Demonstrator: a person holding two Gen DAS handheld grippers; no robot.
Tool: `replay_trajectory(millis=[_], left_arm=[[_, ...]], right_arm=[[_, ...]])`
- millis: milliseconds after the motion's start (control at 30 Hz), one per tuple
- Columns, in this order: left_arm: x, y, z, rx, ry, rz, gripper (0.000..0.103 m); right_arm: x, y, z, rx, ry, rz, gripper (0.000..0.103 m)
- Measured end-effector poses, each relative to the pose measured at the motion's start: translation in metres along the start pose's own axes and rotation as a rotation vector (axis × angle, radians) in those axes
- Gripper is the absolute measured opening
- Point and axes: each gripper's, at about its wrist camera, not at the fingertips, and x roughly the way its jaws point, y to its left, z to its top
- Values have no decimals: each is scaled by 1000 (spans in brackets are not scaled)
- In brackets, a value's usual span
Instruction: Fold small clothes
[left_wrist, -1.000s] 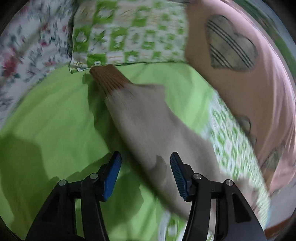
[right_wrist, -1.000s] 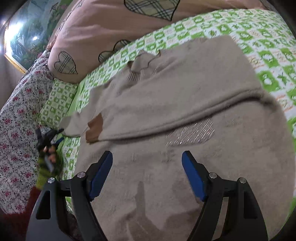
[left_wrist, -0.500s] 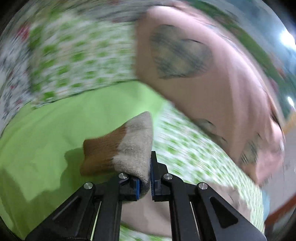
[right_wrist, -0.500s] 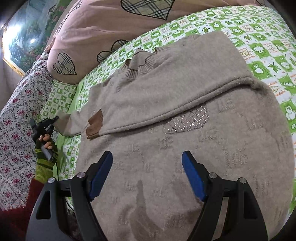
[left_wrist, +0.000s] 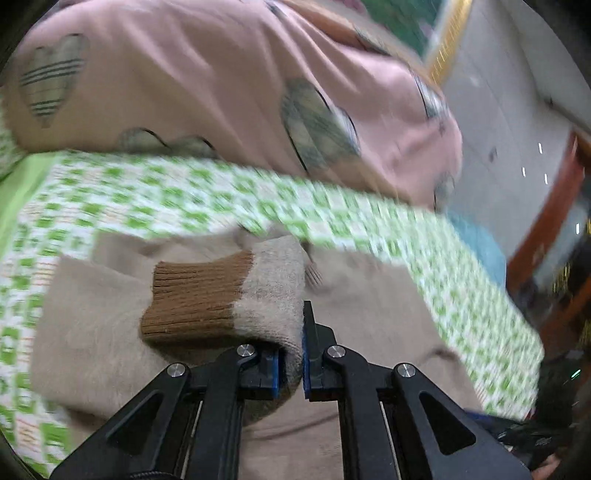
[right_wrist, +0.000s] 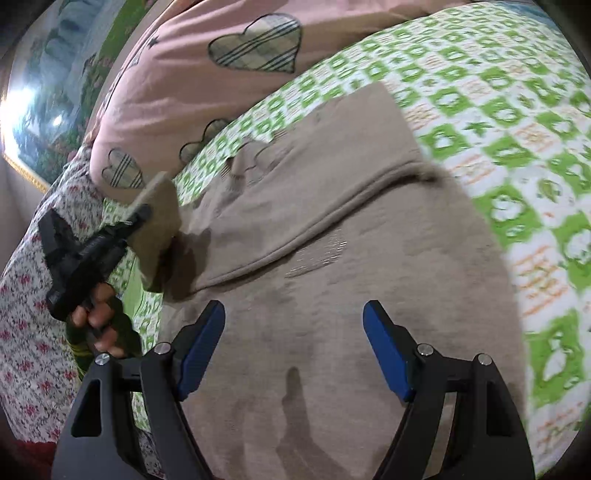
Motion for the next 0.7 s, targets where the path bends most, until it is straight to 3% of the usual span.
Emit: replay_trajectory(millis=[167,267,400,567,700], left_arm=[[56,-14,-21,24,143,20,16],[61,-14,-35,25,199,18,34],[36,-8,-46,38,178,28,51],[-16,25,-62,-30,151,69,56],[-54,77,-80,-155,123,174,57]], right_arm=[[-12,-10,3,22,-25,-17,78],[-17,-12,8,28,-42,-18,78],[-17,-6,14,9,-60,-18,78],[2,22,23,-82,-53,-25,78],[27,57,28,-205,-36,-47,78]])
